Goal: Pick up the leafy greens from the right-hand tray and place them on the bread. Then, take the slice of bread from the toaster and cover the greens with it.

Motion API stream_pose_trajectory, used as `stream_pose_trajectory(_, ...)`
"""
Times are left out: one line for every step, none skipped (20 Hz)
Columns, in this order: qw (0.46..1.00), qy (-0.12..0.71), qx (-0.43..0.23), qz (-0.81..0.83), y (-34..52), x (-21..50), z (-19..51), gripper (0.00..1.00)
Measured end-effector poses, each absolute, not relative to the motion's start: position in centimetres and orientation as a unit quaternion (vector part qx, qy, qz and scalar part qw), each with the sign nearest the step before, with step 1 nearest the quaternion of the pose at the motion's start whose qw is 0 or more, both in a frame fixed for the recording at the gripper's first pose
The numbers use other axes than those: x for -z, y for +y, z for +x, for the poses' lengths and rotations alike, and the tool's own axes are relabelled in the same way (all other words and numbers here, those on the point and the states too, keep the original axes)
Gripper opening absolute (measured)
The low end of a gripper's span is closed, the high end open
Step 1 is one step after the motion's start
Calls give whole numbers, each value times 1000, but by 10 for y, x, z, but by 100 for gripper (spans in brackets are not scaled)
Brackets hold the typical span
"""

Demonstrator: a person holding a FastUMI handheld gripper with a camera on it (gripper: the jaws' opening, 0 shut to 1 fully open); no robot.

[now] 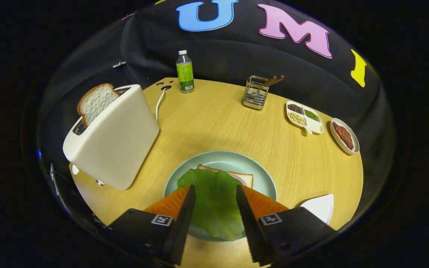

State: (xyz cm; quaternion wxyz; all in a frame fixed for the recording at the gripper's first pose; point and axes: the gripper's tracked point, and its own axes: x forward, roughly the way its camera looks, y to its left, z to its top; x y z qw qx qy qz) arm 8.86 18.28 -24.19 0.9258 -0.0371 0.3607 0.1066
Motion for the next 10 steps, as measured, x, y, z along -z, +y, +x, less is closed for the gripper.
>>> stream_pose_trajectory(927,357,-109,-37,184,237,86,81)
stream_pose_trajectory(929,351,-107,-40,185,237,89,100)
stream_pose_trajectory(932,344,-109,-42,187,228,87,100)
stream_pose_trajectory(934,335,-113,-45,191,221,87,99)
stream_pose_trajectory(937,325,-118,-47,195,211,86,99)
stream_pose_trajectory(940,314,-125,-51,200,201,85,99)
stream_pose_trajectory(943,300,-133,-55,207,189,86,99)
stream_pose_trajectory(946,286,-142,-59,215,176,87,99)
stream_pose_trajectory(948,272,-152,-63,224,163,87,99)
stream_pose_trajectory(950,260,-161,-65,233,151,87,99)
